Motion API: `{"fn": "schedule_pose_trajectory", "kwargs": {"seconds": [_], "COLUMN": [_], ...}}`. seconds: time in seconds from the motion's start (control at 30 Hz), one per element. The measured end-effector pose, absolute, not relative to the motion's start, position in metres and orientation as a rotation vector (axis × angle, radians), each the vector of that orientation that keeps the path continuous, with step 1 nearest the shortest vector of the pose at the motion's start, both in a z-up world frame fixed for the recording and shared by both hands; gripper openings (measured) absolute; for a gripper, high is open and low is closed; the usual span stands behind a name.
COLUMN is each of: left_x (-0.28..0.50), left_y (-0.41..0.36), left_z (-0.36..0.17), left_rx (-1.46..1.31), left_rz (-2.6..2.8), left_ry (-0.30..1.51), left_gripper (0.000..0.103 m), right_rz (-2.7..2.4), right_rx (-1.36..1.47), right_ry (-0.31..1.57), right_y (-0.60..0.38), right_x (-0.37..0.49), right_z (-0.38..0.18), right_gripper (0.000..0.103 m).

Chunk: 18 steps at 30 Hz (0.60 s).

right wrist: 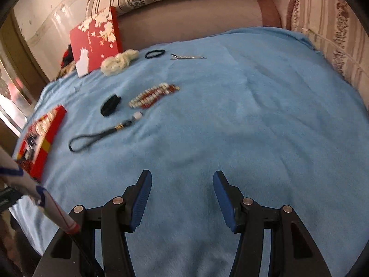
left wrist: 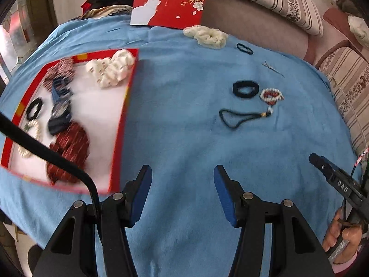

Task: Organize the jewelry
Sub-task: 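Grasp the black scrunchie with the left tool while the right tool grasps the black lanyard cord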

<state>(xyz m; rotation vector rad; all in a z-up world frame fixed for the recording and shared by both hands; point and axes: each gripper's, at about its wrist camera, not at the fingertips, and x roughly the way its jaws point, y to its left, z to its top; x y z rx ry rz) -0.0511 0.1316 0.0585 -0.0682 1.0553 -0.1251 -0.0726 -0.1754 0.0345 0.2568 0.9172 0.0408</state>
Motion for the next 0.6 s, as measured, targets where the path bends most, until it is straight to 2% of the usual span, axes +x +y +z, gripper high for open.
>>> {"fn": "schedule_pose_trajectory", "kwargs": {"seconds": [0.2,0.57,0.6], "left_x": [0.009,0.094,0.099], "left_y": [0.126,0.117,0.113], "left_z": [0.061,0.03,0.027], "left_rx": [-0.102,-0.12,-0.117], "left_rz": [-0.124,-0.205,-0.223], "left_ry": [1.03,1.082,1.087], "left_gripper": [0.054,0.054,0.054], "right_rz": [0.178,0.128,0.11], "right_rx": [0.352,0.321,0.313], "right_ry": [0.916,0.913,0.911], "right_y": [-0.146,-0.109,-0.108], "right_x": [-0.032,0.025,0.028], "right_z": [0.031,0.016,0.015], "right_gripper": [0.06,0.059,0.051]}}
